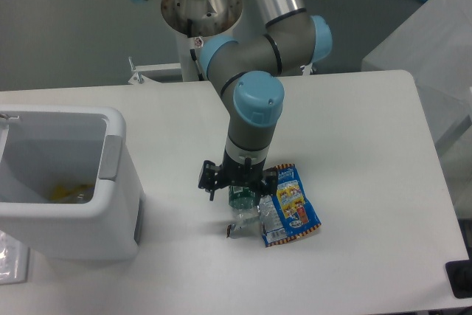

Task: Place the trash in the trash can
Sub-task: 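Align the gripper around the bottle and close on it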

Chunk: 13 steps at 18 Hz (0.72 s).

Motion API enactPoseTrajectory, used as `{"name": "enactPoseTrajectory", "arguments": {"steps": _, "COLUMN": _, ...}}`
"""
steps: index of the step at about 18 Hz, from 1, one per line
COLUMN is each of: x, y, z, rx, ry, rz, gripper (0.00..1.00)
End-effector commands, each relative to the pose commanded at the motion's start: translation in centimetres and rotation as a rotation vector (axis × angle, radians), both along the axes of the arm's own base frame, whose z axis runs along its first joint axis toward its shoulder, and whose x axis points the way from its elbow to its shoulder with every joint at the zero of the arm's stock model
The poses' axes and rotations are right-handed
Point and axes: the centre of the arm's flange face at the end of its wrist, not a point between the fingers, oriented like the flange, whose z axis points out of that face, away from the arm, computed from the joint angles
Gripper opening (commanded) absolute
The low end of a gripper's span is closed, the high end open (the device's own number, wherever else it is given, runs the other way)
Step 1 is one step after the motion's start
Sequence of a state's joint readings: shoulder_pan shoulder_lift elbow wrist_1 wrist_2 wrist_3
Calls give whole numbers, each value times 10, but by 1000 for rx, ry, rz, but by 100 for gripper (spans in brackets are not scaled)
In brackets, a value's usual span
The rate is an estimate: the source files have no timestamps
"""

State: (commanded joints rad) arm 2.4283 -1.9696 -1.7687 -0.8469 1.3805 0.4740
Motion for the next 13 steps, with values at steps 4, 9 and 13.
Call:
{"name": "enactPoseTrajectory", "arguments": {"steps": 4, "x": -4, "y": -2, "z": -17, "rx": -49, "ry": 14, "rz": 5, "gripper": 100}}
{"name": "enactPoseTrajectory", "arguments": {"steps": 9, "x": -6, "y": -1, "z": -27, "rx": -60, "ry": 10, "rz": 6, "gripper": 100}}
{"name": "enactPoseTrajectory", "arguments": {"steps": 13, "x": -7, "y": 0, "z": -37, "rx": -66, "ry": 8, "rz": 6, "gripper": 100}}
